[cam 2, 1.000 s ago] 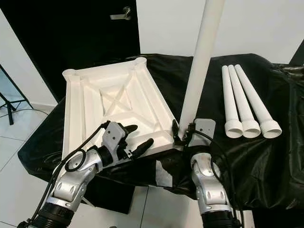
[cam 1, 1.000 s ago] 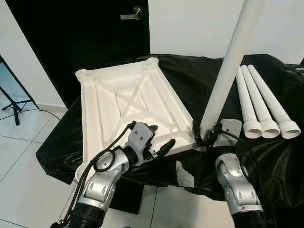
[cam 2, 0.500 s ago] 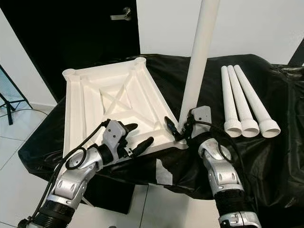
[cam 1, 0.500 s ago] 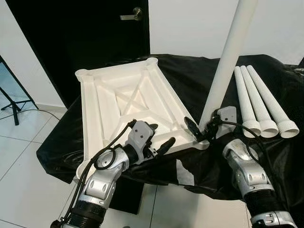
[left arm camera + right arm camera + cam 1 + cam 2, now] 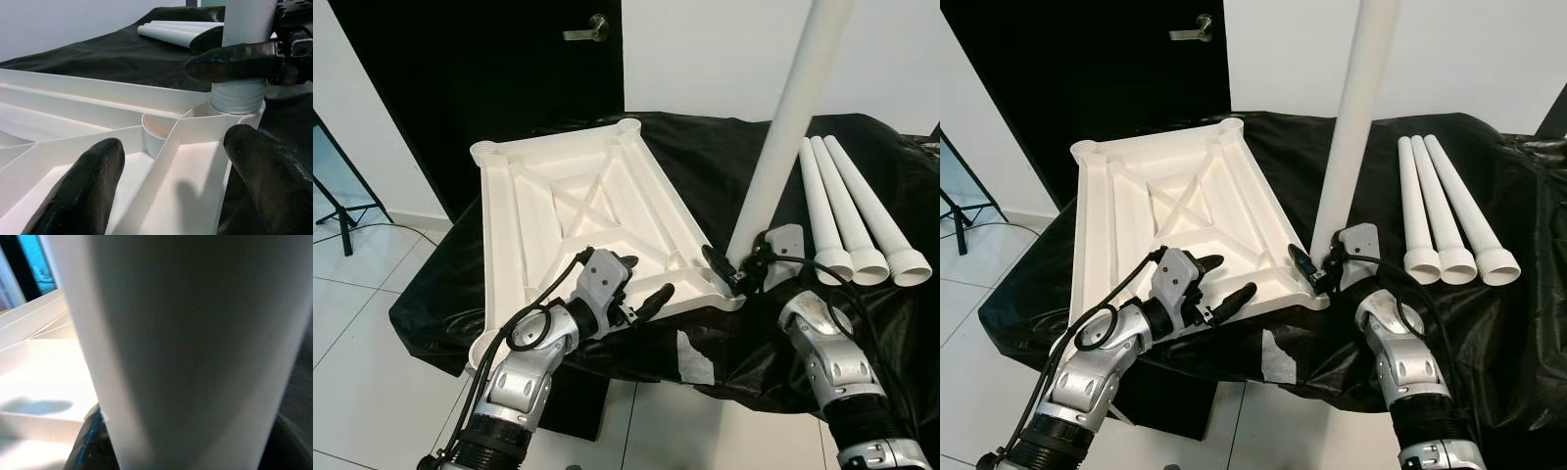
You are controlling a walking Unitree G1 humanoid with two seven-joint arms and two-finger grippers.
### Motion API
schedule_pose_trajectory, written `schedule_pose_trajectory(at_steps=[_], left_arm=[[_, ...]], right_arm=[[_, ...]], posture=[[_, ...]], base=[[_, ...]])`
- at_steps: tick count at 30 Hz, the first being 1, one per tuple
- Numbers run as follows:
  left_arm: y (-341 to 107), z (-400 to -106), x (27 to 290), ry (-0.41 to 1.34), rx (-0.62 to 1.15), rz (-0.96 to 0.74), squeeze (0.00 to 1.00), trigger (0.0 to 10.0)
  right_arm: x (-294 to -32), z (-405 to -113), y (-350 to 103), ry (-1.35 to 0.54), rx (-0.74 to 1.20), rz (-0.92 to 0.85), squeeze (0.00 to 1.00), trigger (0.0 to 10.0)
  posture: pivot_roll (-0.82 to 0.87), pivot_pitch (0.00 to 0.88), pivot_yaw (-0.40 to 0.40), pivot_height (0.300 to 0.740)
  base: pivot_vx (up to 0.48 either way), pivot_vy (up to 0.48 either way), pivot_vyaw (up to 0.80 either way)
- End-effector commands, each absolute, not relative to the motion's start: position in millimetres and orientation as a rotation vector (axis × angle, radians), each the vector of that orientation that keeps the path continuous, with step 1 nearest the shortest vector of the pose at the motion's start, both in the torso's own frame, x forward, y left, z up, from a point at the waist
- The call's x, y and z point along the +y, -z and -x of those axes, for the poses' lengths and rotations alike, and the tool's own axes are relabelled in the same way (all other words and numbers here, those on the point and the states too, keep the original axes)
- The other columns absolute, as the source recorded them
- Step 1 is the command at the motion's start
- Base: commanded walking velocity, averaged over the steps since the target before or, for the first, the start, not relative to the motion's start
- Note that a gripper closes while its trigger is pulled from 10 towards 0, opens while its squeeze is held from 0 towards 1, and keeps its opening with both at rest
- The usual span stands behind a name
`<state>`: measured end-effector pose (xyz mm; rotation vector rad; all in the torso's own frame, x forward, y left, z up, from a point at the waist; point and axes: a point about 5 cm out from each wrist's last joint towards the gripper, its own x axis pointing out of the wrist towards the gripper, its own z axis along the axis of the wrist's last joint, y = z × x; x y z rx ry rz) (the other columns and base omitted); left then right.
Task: Building children table
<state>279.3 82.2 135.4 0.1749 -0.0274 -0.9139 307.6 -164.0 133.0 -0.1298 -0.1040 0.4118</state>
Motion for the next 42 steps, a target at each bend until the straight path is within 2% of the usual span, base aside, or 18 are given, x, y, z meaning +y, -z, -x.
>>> schedule_pose_trajectory(at_steps=[1,5,9,12,13,21,22,23,24,25,29,30,31,32,38,39,40,42], left_arm=[[-135,-280,85,0.874,-0.032,-0.189,0.0,10.0],[-135,-279,84,0.877,-0.032,-0.189,0.0,10.0],[-135,-279,83,0.885,-0.029,-0.188,0.0,10.0],[-134,-279,83,0.888,-0.028,-0.189,0.0,10.0],[-134,-279,82,0.891,-0.028,-0.189,0.0,10.0],[-135,-279,83,0.888,-0.029,-0.187,0.0,10.0],[-135,-279,83,0.886,-0.029,-0.187,0.0,10.0],[-135,-279,83,0.884,-0.029,-0.186,0.0,10.0],[-135,-279,83,0.884,-0.029,-0.186,0.0,10.0],[-135,-279,83,0.883,-0.027,-0.186,0.0,10.0],[-136,-280,86,0.872,-0.028,-0.192,0.0,10.0],[-136,-281,87,0.868,-0.029,-0.193,0.0,10.0],[-137,-281,88,0.865,-0.03,-0.194,0.0,10.0],[-137,-281,88,0.864,-0.03,-0.194,0.0,10.0],[-137,-287,99,0.821,-0.009,-0.231,0.0,10.0],[-136,-288,101,0.81,0.002,-0.237,0.0,10.0],[-136,-289,103,0.8,0.009,-0.244,0.0,10.0],[-135,-290,104,0.79,0.018,-0.252,0.0,10.0]], right_arm=[[-165,-303,-118,-0.356,-0.041,0.146,0.0,0.0],[-165,-302,-115,-0.252,-0.031,0.138,0.0,0.0],[-162,-296,-110,-0.027,-0.005,0.103,0.0,0.0],[-161,-294,-109,0.009,0.0,0.101,0.0,0.0],[-160,-291,-108,0.09,0.008,0.099,0.0,0.0],[-152,-286,-106,0.19,0.015,0.087,0.0,0.0],[-149,-285,-106,0.189,0.008,0.078,0.0,1.4],[-147,-285,-107,0.188,-0.003,0.067,0.0,4.2],[-147,-285,-107,0.188,-0.003,0.067,0.0,4.2],[-146,-286,-110,0.182,-0.023,0.059,0.0,10.0],[-146,-287,-118,0.142,-0.074,0.052,0.0,10.0],[-146,-286,-119,0.136,-0.081,0.055,0.46,10.0],[-146,-286,-120,0.134,-0.084,0.057,0.46,10.0],[-146,-286,-120,0.133,-0.086,0.059,1.0,10.0],[-146,-283,-123,0.075,-0.116,0.036,1.0,10.0],[-146,-283,-123,0.072,-0.117,0.037,0.47,10.0],[-147,-282,-122,0.066,-0.117,0.038,0.0,10.0],[-148,-281,-121,0.059,-0.116,0.047,0.0,10.0]], posture=[[0.02,0.0,-0.002,0.74],[0.01,0.0,0.001,0.74],[0.01,0.0,0.006,0.74],[0.01,0.0,0.006,0.74],[0.01,0.0,0.006,0.74],[0.01,0.0,0.001,0.74],[0.01,0.0,0.003,0.74],[0.01,0.0,0.003,0.74],[0.01,0.0,0.003,0.74],[0.01,0.0,0.003,0.74],[0.01,0.0,0.001,0.74],[0.01,0.0,0.001,0.74],[0.01,0.0,0.001,0.74],[0.01,0.0,0.001,0.74],[0.02,0.0,-0.002,0.74],[0.02,0.0,-0.002,0.74],[0.02,0.0,-0.001,0.74],[0.02,0.0,-0.001,0.74]], base=[[0.0,0.0,0.0],[0.0,0.0,0.0],[0.0,0.0,0.0],[0.0,0.0,0.0],[0.0,0.0,0.0],[0.0,0.0,0.0],[0.0,0.0,0.0],[0.0,0.0,0.0],[0.0,0.0,0.0],[0.0,0.0,0.0],[0.0,0.0,0.0],[0.0,0.0,0.0],[0.0,0.0,0.0],[0.0,0.0,0.0],[0.0,0.0,0.0],[0.0,0.0,0.0],[0.0,0.0,0.0],[0.0,0.0,0.0]])
